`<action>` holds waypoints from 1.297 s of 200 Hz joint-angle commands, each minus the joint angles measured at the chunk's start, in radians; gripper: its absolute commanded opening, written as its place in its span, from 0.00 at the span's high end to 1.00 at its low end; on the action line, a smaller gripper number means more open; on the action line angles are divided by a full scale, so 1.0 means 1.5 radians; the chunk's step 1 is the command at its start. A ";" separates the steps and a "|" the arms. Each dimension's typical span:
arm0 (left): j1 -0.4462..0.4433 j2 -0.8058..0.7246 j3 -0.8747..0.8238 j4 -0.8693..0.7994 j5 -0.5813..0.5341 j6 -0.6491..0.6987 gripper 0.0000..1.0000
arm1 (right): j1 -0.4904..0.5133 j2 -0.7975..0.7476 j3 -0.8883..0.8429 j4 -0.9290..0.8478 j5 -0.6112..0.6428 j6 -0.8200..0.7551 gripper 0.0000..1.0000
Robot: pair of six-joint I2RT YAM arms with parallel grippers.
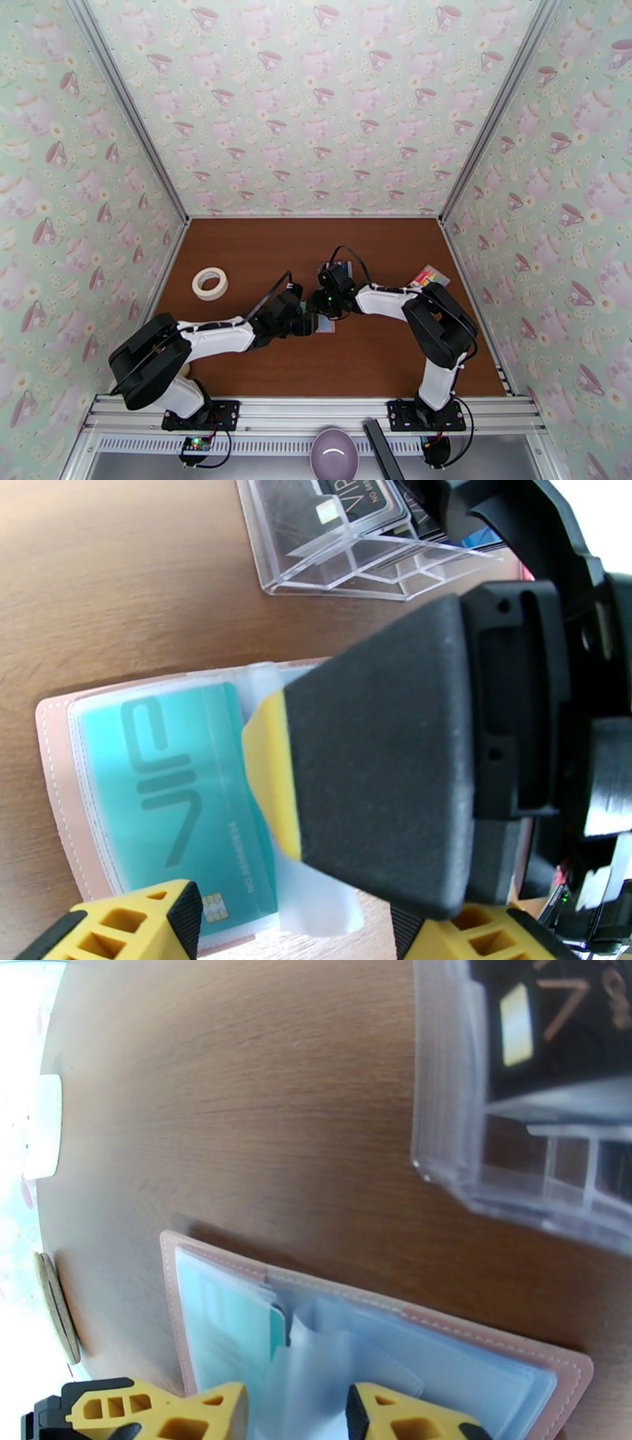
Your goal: Put the credit cards into the card holder
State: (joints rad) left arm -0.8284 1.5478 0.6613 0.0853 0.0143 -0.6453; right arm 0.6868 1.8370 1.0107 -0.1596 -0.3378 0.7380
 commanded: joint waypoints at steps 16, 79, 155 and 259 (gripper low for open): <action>-0.006 0.040 0.015 0.006 0.019 0.019 0.31 | 0.001 -0.007 -0.017 -0.009 -0.016 0.008 0.60; -0.009 0.078 0.048 -0.088 -0.030 0.001 0.49 | 0.001 -0.017 -0.017 -0.014 -0.017 0.005 0.60; -0.010 0.087 0.037 -0.115 -0.040 -0.019 0.59 | -0.021 -0.098 -0.014 -0.054 -0.007 -0.006 0.54; -0.009 0.055 0.022 -0.114 -0.044 -0.038 0.59 | -0.026 -0.092 -0.078 -0.014 -0.016 0.006 0.52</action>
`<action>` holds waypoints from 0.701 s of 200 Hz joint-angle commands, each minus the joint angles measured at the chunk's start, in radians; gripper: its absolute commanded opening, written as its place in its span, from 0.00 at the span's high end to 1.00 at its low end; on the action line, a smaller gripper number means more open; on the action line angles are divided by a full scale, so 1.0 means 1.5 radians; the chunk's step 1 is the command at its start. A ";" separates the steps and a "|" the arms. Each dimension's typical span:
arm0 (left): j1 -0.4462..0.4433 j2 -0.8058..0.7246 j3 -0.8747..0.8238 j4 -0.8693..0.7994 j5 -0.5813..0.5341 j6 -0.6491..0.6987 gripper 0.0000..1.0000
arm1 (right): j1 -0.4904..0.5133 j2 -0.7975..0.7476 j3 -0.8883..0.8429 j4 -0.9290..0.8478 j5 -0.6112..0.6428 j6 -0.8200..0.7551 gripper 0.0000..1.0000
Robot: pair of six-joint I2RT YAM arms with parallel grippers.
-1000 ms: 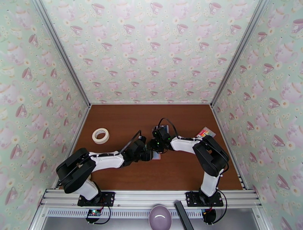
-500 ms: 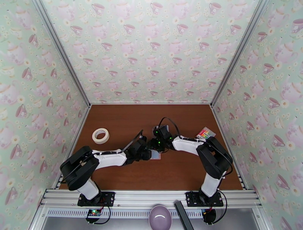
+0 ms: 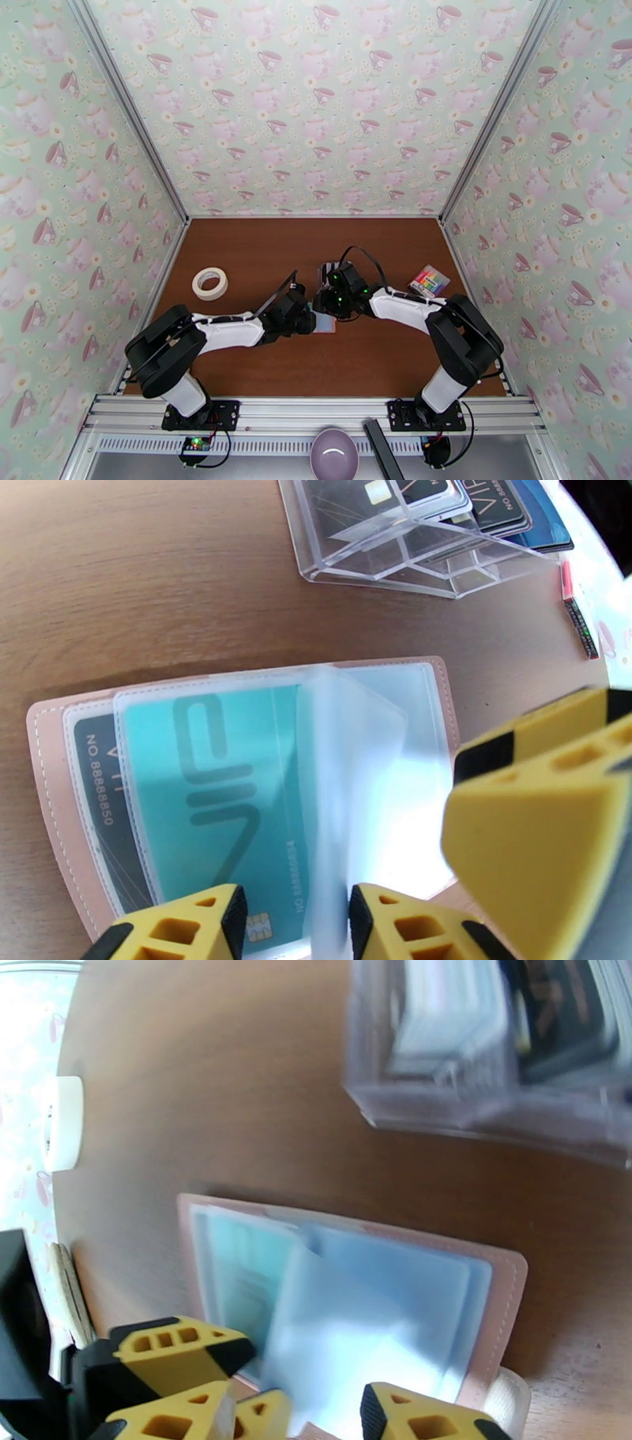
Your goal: Put the credit cards into the card holder
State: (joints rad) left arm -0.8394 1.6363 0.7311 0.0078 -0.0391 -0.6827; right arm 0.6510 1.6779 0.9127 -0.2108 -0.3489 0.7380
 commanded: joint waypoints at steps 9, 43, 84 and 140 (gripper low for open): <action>-0.002 -0.005 -0.026 -0.063 -0.009 -0.014 0.59 | -0.002 0.017 -0.013 0.023 -0.010 0.007 0.52; -0.001 -0.007 -0.023 -0.061 -0.003 -0.012 0.58 | -0.002 0.039 -0.004 0.038 -0.019 0.012 0.52; -0.001 -0.005 -0.024 -0.055 0.003 -0.013 0.58 | -0.001 0.069 0.009 0.059 -0.030 0.022 0.52; -0.002 -0.002 -0.021 -0.058 0.006 -0.008 0.58 | 0.000 0.086 0.034 0.067 -0.040 0.026 0.52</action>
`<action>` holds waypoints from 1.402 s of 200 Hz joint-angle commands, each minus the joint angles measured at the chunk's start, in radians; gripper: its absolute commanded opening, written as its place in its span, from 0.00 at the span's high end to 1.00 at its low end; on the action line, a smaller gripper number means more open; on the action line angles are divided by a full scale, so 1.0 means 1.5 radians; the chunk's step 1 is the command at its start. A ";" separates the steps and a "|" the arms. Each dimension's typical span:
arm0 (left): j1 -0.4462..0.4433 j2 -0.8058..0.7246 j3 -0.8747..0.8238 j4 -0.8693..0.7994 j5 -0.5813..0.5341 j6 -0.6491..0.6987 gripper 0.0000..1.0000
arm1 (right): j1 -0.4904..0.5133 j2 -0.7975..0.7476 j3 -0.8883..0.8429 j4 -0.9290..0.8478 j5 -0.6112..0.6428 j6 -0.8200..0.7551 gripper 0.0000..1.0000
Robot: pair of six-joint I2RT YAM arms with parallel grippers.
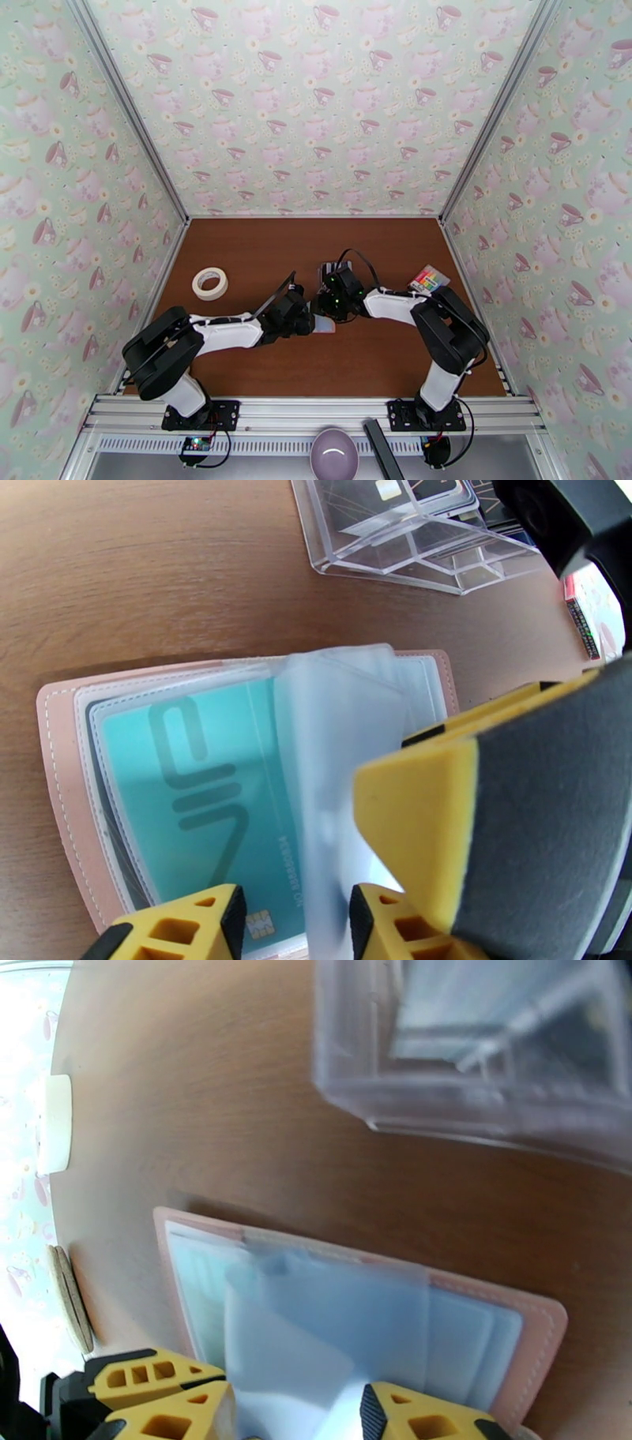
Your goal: Put the credit cards into the card holder
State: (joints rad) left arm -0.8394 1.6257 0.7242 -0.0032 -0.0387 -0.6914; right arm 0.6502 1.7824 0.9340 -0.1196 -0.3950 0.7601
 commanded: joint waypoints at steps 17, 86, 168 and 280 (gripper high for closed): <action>-0.001 0.004 -0.014 -0.052 0.005 -0.001 0.57 | 0.003 0.011 0.021 0.008 -0.012 0.013 0.52; -0.001 -0.007 0.005 -0.075 0.000 0.008 0.56 | 0.016 -0.020 0.031 -0.005 -0.010 0.020 0.52; 0.001 -0.030 0.020 -0.102 -0.005 0.014 0.49 | 0.024 -0.044 0.041 -0.014 -0.016 0.026 0.52; 0.016 -0.120 0.055 -0.177 -0.018 0.035 0.42 | 0.052 -0.007 0.052 0.064 -0.067 0.080 0.52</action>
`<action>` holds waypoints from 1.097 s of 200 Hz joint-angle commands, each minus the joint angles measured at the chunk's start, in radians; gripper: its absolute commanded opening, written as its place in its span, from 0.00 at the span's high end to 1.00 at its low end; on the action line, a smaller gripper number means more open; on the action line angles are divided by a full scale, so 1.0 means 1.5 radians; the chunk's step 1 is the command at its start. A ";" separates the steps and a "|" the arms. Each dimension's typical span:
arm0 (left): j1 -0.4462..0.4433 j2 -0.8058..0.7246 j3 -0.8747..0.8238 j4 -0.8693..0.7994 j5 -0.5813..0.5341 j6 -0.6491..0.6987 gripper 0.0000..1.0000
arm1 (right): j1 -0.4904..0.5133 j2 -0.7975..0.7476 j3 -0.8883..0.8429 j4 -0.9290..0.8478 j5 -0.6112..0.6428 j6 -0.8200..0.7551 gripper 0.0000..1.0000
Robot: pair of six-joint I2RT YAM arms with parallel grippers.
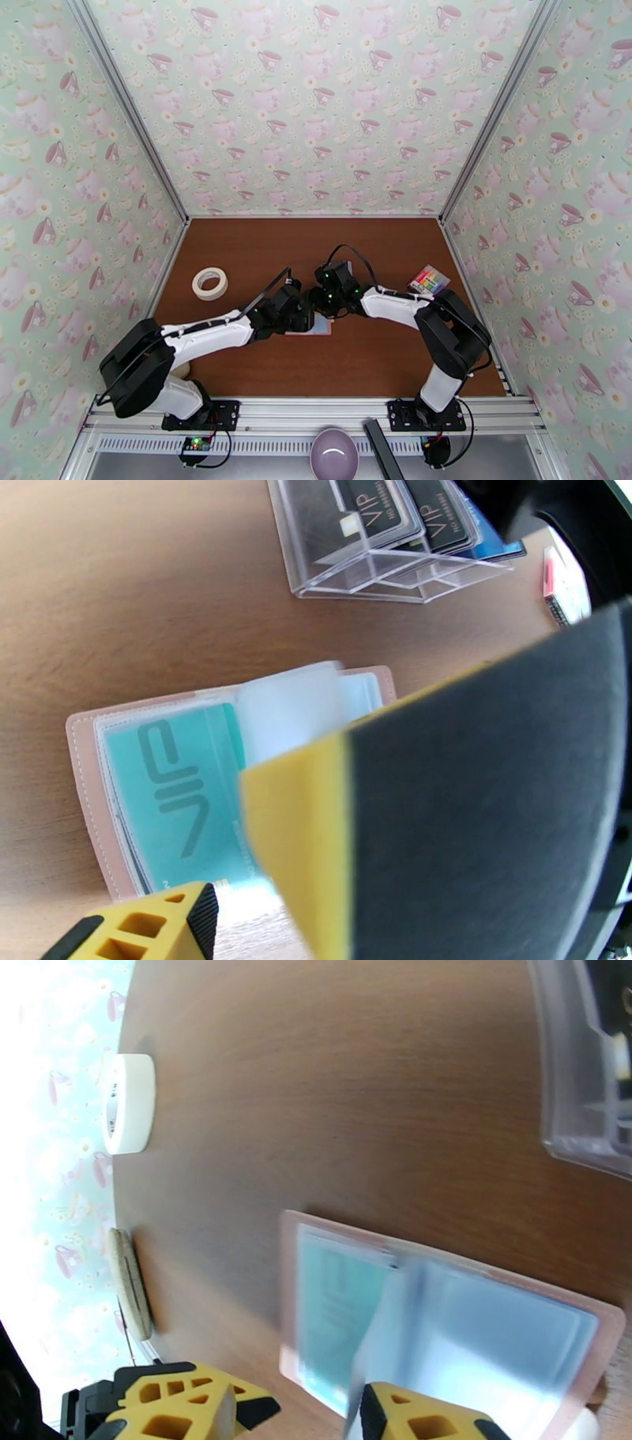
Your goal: Put the credit cards into the card holder
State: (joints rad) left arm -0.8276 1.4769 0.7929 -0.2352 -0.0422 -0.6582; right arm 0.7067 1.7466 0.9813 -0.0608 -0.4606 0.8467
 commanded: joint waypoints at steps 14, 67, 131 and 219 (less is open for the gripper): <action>0.011 -0.031 0.004 -0.026 -0.021 0.013 0.42 | 0.022 0.028 0.026 0.031 -0.027 0.027 0.52; 0.024 -0.099 -0.032 -0.030 -0.037 0.014 0.44 | 0.036 0.087 0.046 0.066 -0.041 0.051 0.52; 0.047 -0.063 -0.072 0.052 0.031 0.043 0.59 | 0.038 0.133 0.045 0.091 -0.041 0.068 0.53; 0.062 0.031 -0.125 0.200 0.081 0.041 0.65 | 0.036 0.169 0.022 0.127 -0.045 0.088 0.53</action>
State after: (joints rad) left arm -0.7452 1.4979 0.6243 -0.0029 0.0540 -0.6010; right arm 0.7536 1.9656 1.0389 0.1345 -0.5316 0.9653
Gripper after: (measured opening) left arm 0.354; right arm 0.476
